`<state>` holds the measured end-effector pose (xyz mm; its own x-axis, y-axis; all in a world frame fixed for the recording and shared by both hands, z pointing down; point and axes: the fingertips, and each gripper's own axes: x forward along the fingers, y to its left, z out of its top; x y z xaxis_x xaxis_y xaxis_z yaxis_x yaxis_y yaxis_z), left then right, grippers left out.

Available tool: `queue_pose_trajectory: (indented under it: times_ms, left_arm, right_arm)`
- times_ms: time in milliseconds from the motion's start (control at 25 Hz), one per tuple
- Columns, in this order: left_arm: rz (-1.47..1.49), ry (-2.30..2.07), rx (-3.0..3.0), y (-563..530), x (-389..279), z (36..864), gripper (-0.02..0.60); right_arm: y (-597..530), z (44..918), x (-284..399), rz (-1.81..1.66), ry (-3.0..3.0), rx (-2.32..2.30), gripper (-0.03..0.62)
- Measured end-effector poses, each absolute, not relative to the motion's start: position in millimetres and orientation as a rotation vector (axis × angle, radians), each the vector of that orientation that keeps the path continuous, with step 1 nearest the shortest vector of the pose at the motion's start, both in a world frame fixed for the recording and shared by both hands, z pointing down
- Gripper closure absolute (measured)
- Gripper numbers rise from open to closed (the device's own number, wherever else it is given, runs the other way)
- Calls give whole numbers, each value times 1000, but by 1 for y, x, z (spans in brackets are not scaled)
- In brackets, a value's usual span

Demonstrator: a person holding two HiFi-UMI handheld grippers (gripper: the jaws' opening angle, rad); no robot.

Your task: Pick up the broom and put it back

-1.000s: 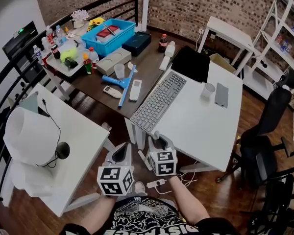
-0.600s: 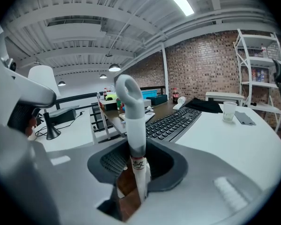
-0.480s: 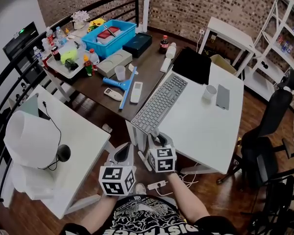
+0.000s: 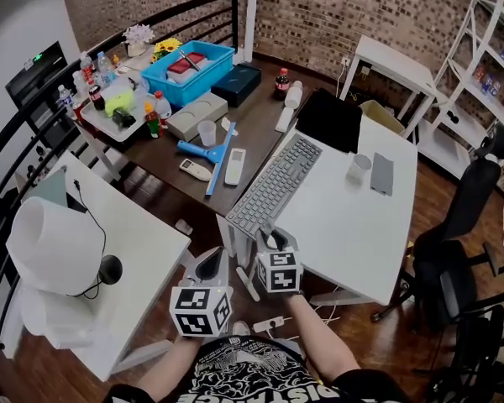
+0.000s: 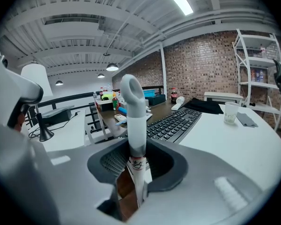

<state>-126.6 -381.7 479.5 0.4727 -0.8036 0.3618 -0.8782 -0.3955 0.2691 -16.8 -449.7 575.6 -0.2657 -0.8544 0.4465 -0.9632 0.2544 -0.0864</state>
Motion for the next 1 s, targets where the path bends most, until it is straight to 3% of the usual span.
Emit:
queue_pose_trajectory:
  times_ms: [1000]
  left_arm:
    - [200, -1432, 2242, -340, -119, 485, 577]
  right_arm:
    - [-390, 556, -1, 534, -2290, 1660, 464]
